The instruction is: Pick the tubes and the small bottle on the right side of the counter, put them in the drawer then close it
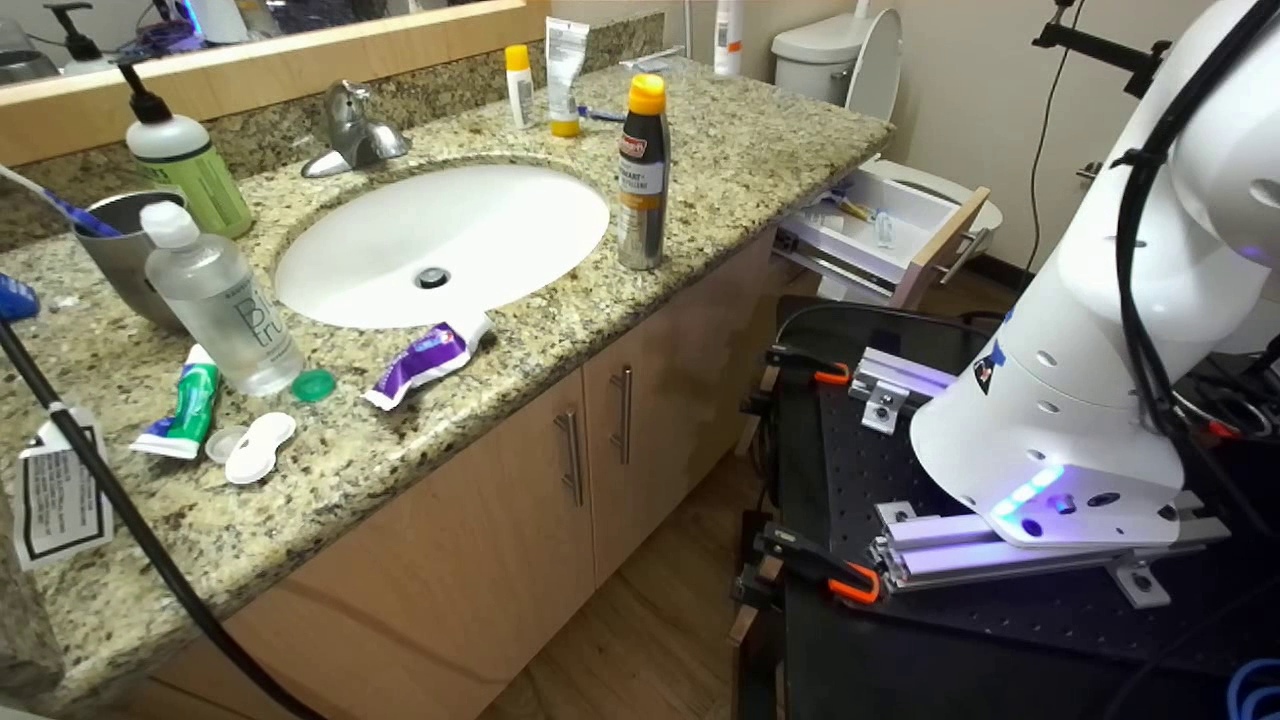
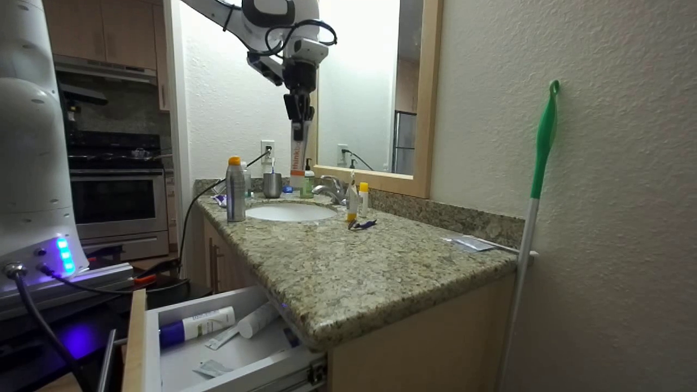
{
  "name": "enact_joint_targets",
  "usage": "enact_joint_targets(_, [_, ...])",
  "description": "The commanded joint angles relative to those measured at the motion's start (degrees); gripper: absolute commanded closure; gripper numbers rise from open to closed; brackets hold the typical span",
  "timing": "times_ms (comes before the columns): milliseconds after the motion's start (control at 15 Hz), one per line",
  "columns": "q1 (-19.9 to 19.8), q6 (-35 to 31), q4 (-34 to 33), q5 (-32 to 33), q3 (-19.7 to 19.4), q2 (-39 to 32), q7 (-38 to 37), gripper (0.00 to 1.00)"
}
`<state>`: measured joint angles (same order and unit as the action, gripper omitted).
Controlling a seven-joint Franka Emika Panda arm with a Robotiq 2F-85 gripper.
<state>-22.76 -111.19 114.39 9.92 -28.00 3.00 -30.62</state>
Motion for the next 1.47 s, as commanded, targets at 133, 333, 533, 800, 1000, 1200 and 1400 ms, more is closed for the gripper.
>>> enact_joint_targets(133, [-6.81,2.87,6.80,3.96,-4.25,12.14,22.97,0.97])
enact_joint_targets(333, [-9.12,3.67,10.66,2.68,-9.83,13.41,34.06,0.97])
enact_joint_targets(533, [-10.08,3.65,13.15,2.94,-14.79,11.52,38.90,0.97])
enact_joint_targets(800, [-9.79,-3.47,17.10,3.58,-17.88,5.49,31.13,0.97])
enact_joint_targets(1000, [-9.31,-8.18,19.50,4.47,-17.71,0.46,26.04,0.97])
enact_joint_targets(1200, [-8.21,-13.32,21.21,0.45,-17.44,-6.14,21.21,0.97])
enact_joint_targets(1400, [-8.44,-16.90,20.98,-7.14,-17.46,-13.58,19.12,0.97])
